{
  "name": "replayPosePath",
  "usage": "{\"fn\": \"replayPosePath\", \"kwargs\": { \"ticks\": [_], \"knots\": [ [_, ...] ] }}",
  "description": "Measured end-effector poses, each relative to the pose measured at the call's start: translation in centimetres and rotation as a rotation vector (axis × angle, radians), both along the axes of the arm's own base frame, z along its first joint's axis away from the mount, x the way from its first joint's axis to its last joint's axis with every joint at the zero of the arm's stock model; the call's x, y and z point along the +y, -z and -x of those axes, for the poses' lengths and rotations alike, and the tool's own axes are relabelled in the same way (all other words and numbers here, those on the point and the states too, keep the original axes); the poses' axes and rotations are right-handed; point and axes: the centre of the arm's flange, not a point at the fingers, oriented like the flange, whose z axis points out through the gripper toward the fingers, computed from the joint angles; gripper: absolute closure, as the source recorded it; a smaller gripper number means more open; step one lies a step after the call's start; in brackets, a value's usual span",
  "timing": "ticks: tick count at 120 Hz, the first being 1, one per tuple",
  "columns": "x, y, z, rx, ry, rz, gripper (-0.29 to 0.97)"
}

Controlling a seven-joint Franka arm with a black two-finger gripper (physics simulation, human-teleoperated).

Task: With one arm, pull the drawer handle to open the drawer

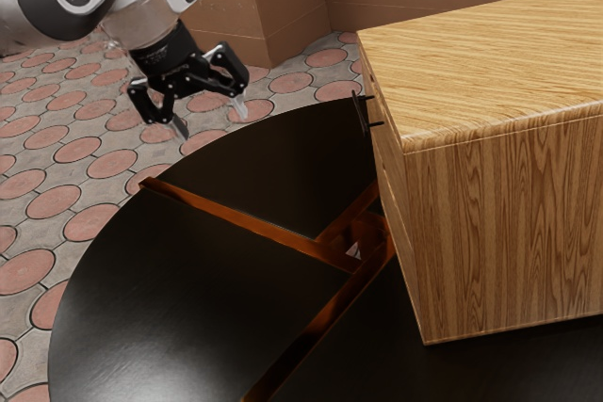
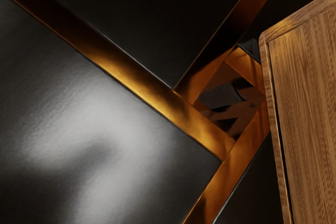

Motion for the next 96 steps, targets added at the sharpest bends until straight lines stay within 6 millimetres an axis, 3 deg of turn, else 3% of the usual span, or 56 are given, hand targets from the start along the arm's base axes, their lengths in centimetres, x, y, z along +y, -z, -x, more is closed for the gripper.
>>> {"fn": "replayPosePath", "kwargs": {
  "ticks": [13, 28, 36, 44, 65, 96],
  "knots": [
    [-2.8, 0.5, -2.3, -0.059, -0.015, 0.037, 0.0],
    [-8.0, -0.3, -3.1, -0.119, 0.016, 0.082, 0.0],
    [-9.5, -0.6, -3.3, -0.143, 0.015, 0.101, 0.0],
    [-9.3, -0.6, -3.5, -0.152, -0.011, 0.113, 0.0],
    [-5.9, -0.6, -3.9, -0.182, -0.117, 0.13, 0.0],
    [-8.3, 0.6, -5.5, -0.202, -0.136, 0.162, 0.0]
  ]
}}
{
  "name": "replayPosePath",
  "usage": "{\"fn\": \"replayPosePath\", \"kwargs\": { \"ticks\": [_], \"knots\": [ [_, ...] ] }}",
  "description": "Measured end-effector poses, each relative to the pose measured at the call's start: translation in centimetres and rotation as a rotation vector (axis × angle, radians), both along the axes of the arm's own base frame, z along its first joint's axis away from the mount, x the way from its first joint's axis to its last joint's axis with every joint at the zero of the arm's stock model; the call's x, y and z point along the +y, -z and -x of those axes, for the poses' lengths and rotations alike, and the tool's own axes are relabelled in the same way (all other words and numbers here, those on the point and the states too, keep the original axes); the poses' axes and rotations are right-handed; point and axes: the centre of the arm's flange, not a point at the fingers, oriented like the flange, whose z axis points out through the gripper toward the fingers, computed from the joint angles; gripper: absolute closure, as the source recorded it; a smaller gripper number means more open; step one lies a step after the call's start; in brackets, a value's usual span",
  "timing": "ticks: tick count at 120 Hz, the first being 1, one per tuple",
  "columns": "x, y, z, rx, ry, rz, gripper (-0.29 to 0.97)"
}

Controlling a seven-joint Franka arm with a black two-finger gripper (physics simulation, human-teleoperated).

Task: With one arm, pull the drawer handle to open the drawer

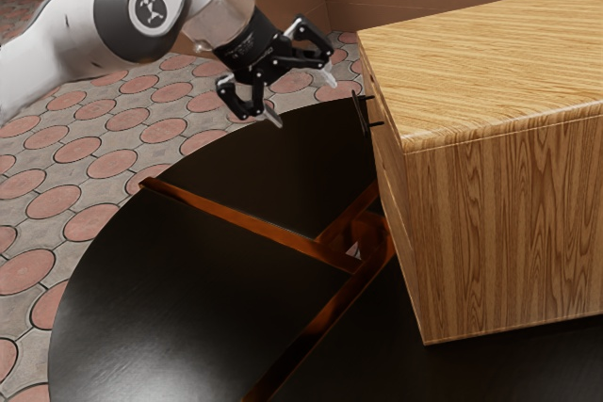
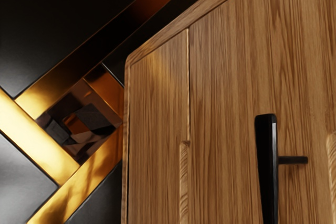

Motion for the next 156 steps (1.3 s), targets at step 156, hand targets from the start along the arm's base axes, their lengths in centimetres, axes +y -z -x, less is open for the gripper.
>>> {"fn": "replayPosePath", "kwargs": {
  "ticks": [156],
  "knots": [
    [-2.3, 4.6, -2.1, 0.025, -0.059, 0.082, 0.0]
  ]
}}
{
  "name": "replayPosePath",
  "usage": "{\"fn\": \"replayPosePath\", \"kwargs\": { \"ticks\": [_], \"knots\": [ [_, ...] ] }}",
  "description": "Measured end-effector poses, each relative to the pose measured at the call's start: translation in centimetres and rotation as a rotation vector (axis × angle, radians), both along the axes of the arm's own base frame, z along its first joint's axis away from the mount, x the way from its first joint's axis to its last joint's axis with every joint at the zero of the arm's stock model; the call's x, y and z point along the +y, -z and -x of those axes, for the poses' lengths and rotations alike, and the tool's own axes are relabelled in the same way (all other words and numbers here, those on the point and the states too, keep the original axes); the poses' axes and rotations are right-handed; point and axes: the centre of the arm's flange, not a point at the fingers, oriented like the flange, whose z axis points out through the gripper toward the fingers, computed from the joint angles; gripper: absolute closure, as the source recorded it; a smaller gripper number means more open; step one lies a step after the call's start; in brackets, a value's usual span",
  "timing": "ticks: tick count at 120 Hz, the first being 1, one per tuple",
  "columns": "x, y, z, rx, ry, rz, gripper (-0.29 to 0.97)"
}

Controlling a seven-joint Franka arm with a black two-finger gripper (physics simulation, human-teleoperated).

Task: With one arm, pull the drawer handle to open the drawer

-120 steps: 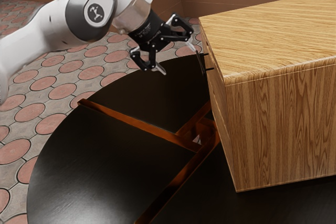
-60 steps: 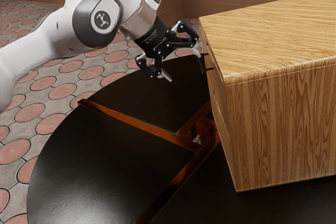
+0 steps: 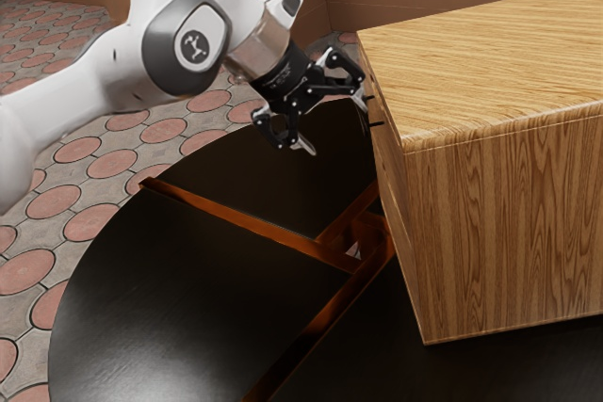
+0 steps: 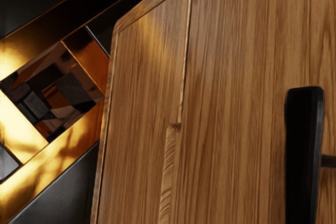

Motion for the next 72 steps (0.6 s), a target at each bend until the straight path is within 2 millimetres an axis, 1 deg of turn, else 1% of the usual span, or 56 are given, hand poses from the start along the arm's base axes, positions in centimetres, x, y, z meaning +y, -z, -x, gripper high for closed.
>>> {"fn": "replayPosePath", "kwargs": {
  "ticks": [23, 40, 56, 72],
  "knots": [
    [0.0, 0.8, -0.1, 0.009, -0.005, 0.001, 0.0],
    [0.3, 1.1, 0.1, 0.012, -0.012, 0.003, 0.0],
    [1.1, 1.2, 0.8, 0.019, -0.023, 0.007, 0.0],
    [2.1, 1.1, 1.9, 0.021, -0.038, 0.016, 0.0]
  ]
}}
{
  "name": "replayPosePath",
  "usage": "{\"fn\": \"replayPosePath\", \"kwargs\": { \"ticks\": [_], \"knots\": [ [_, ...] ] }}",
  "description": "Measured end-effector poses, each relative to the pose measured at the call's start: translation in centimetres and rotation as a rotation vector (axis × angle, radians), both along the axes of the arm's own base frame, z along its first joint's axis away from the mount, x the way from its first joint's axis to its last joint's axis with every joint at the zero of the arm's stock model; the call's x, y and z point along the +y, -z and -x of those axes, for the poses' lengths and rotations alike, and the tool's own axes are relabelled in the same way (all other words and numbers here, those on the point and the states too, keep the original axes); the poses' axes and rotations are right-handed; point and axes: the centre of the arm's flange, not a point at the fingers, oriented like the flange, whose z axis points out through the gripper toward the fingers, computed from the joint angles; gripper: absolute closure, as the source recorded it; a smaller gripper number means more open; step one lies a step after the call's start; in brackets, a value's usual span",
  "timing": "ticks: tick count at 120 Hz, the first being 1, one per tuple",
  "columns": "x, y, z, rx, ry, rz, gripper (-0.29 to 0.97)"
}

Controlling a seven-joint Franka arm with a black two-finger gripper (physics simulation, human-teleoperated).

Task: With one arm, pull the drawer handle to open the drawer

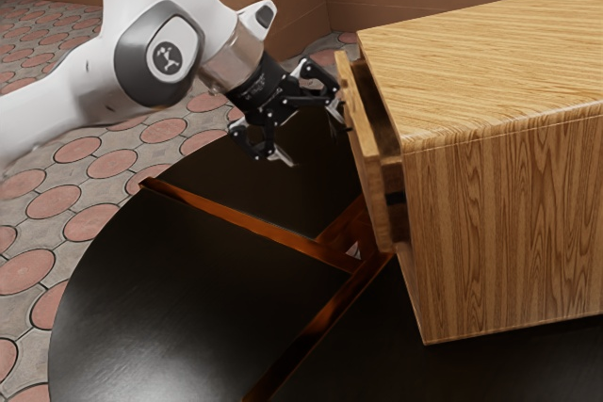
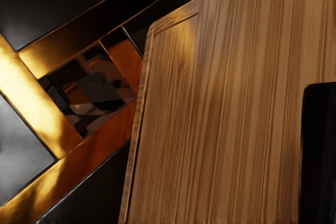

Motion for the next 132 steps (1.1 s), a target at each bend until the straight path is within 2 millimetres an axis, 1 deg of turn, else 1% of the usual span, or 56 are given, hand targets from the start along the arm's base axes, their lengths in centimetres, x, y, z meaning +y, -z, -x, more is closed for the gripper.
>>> {"fn": "replayPosePath", "kwargs": {
  "ticks": [28, 40, 51, 55, 64, 79, 86, 95, 107, 112, 121, 124, 127, 132],
  "knots": [
    [1.9, -0.4, 2.4, 0.001, -0.026, 0.018, 0.0],
    [2.5, -0.2, 3.5, 0.007, -0.036, 0.033, 0.0],
    [3.6, 0.0, 4.5, 0.01, -0.05, 0.045, 0.0],
    [4.2, 0.0, 4.8, 0.01, -0.061, 0.049, 0.0],
    [6.5, -0.2, 5.8, 0.007, -0.097, 0.06, 0.0],
    [9.2, -0.4, 7.8, 0.003, -0.14, 0.082, 0.0],
    [9.4, -0.2, 9.0, 0.005, -0.14, 0.096, 0.0],
    [9.3, -0.1, 11.3, 0.001, -0.131, 0.117, 0.0],
    [10.7, -1.4, 14.8, -0.036, -0.145, 0.132, 0.0],
    [11.4, -1.6, 16.1, -0.046, -0.153, 0.134, 0.0],
    [13.2, -2.1, 17.9, -0.049, -0.179, 0.118, 0.0],
    [14.0, -2.8, 18.4, -0.045, -0.189, 0.094, 0.0],
    [14.6, -4.0, 18.8, -0.039, -0.189, 0.059, 0.0],
    [14.4, -6.0, 18.9, -0.004, -0.166, -0.015, 0.0]
  ]
}}
